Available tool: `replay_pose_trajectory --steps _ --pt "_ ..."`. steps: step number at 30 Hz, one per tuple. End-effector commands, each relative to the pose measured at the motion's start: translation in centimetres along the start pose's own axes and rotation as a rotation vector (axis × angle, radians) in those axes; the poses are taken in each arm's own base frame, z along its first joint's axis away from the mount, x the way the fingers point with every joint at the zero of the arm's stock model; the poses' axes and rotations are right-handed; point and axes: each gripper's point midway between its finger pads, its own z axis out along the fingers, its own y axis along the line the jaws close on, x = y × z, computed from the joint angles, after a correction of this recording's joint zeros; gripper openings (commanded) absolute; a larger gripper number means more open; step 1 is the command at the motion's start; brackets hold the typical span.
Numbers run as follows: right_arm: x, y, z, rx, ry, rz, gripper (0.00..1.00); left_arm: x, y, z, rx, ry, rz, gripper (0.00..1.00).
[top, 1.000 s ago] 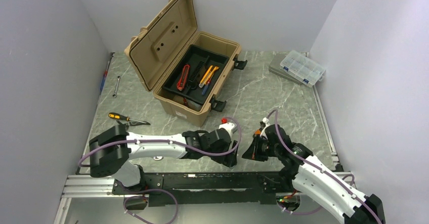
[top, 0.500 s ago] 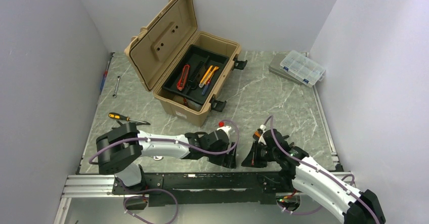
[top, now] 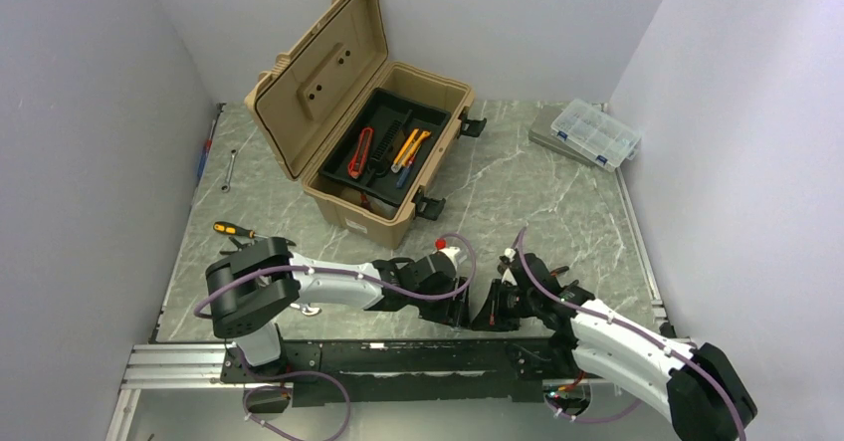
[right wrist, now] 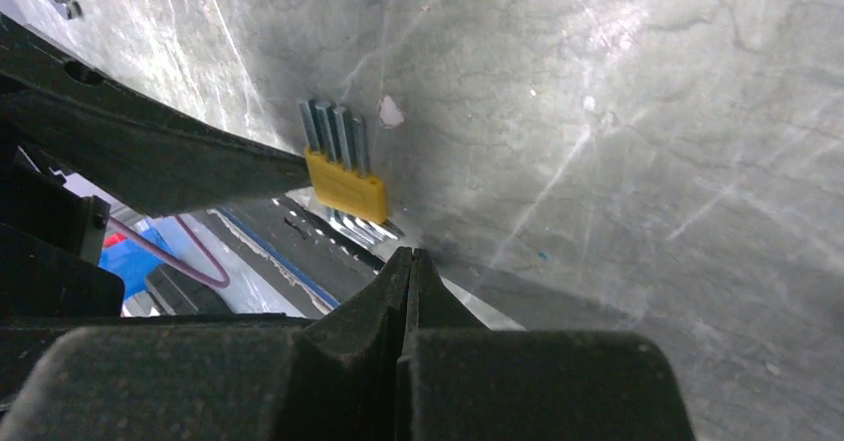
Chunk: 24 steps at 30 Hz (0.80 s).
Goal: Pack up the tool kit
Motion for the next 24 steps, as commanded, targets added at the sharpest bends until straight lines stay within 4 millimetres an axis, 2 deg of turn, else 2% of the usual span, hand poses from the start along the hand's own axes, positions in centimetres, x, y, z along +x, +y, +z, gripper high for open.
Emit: replay_pose_trajectory --steps 1,9,24 --pt "-0.6 0.6 0.5 -0.031 -0.019 -0.014 0.0 0.8 0.7 0.9 -0.004 0.041 -0.02 0.63" --pt "-0.9 0.2 1.1 -0.012 -0.028 -0.006 0.0 0.0 0.4 0.5 0.062 -0.006 -0.005 0.45" --pt "-0.9 -0.3 1.2 0.017 -0.02 -0.013 0.0 -1.9 -3.0 -0.8 0.208 -0.086 0.082 0.32"
